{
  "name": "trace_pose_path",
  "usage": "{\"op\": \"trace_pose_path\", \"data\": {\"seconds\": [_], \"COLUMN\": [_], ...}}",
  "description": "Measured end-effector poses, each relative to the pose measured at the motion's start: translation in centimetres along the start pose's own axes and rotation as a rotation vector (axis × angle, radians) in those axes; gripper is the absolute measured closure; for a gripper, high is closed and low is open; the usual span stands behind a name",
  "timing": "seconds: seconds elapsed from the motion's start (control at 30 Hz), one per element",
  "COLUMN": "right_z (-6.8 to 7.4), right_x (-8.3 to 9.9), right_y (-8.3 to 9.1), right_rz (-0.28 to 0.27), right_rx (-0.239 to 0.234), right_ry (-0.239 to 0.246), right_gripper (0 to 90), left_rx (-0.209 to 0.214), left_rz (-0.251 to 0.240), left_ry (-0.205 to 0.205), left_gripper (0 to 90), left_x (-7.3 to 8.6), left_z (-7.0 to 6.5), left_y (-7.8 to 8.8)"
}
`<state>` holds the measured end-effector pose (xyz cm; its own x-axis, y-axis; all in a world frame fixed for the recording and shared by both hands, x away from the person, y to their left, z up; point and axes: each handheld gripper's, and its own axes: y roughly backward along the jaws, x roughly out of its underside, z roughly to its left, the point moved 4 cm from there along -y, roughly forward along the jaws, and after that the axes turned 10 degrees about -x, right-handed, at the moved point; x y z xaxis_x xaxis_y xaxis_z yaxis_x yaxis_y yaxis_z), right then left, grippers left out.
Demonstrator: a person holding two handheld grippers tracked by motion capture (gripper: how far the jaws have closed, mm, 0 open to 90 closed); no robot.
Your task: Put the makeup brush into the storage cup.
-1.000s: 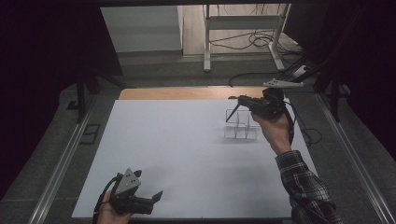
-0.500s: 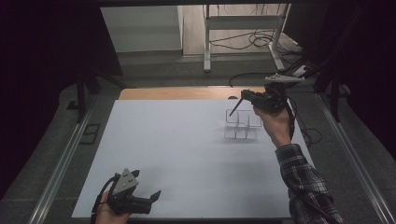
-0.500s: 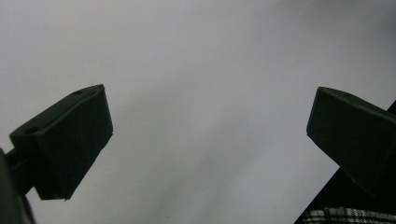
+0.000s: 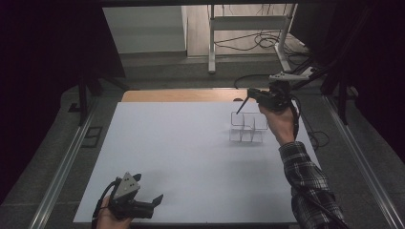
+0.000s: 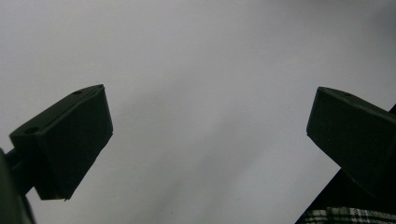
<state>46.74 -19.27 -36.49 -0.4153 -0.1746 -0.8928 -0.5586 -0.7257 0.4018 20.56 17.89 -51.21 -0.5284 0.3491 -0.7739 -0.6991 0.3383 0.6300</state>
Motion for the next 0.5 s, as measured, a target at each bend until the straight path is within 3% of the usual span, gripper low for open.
{"op": "trace_pose_path", "data": {"seconds": [0.5], "right_z": [-1.0], "right_x": [1.3], "right_y": [-1.4], "right_rz": [0.03], "right_rx": [0.022], "right_ry": [-0.006], "right_gripper": [84.0], "left_rx": [-0.002], "left_rz": [0.0], "left_ry": [0.004], "left_gripper": [0.9], "left_x": [0.0], "left_z": [0.0], "left_y": [0.0]}}
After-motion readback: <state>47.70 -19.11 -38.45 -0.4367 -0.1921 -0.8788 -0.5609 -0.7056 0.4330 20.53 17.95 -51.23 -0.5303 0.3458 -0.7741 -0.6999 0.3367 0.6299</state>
